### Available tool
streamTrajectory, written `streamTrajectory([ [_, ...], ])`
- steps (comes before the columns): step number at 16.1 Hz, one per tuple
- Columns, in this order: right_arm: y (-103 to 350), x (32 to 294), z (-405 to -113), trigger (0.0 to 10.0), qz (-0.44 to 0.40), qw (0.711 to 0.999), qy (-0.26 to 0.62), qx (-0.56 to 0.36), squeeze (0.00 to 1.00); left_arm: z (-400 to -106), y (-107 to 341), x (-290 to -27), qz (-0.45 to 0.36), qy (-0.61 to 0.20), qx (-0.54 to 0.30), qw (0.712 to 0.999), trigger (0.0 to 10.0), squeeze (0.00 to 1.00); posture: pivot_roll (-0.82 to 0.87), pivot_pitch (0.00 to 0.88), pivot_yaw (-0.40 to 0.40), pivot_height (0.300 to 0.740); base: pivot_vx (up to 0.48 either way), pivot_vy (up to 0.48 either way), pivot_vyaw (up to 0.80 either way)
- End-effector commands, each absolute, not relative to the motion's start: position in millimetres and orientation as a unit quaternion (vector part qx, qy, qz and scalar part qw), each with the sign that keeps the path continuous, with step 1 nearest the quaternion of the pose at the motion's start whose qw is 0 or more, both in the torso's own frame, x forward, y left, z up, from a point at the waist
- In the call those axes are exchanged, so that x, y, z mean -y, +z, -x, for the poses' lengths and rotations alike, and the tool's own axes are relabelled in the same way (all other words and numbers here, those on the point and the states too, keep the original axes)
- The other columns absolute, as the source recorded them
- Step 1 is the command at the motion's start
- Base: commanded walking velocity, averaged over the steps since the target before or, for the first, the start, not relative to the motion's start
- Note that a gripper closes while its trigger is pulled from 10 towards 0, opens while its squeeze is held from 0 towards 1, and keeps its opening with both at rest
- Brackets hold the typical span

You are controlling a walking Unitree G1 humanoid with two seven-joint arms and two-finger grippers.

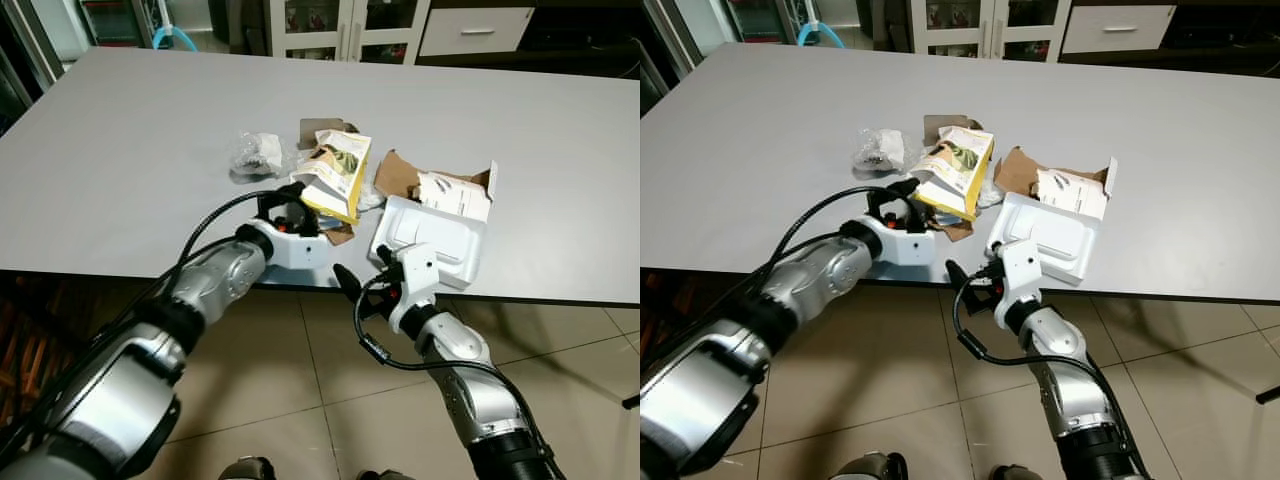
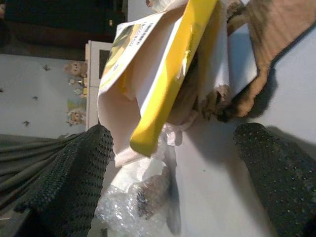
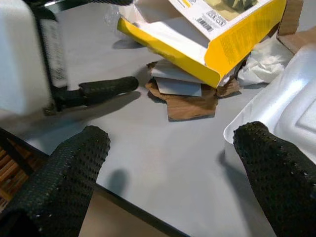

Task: Picking trash to rubbish bin

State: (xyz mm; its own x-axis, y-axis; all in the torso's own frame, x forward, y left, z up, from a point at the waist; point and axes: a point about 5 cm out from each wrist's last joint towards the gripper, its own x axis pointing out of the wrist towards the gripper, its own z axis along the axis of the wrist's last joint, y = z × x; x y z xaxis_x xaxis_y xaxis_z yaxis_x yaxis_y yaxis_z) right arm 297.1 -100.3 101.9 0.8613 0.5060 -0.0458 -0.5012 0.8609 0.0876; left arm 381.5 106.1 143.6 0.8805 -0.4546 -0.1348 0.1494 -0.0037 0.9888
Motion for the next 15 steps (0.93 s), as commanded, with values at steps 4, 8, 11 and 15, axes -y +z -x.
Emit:
streamTrajectory([
  [4, 99, 100, -290, 10.0, -0.042, 0.965, 0.254, -0.041, 0.0, -385, 140, -94, -0.691, -0.201, 0.117, 0.685, 10.0, 0.0, -0.06, 0.135, 0.004, 0.74, 0.0, 0.0, 0.0],
  [8, 98, 102, -286, 10.0, -0.046, 0.967, 0.247, -0.042, 0.0, -382, 132, -85, -0.675, -0.2, 0.113, 0.702, 10.0, 0.0, -0.08, 0.149, 0.01, 0.74, 0.0, 0.0, 0.0],
  [11, 98, 101, -283, 10.0, -0.048, 0.967, 0.245, -0.043, 0.0, -382, 129, -82, -0.673, -0.191, 0.109, 0.706, 10.0, 0.0, -0.09, 0.156, 0.011, 0.74, 0.0, 0.0, 0.0],
  [15, 98, 103, -280, 10.0, -0.05, 0.969, 0.239, -0.044, 0.0, -384, 129, -86, -0.67, -0.166, 0.094, 0.718, 10.0, 0.0, -0.1, 0.163, 0.01, 0.74, 0.0, 0.0, 0.0],
])
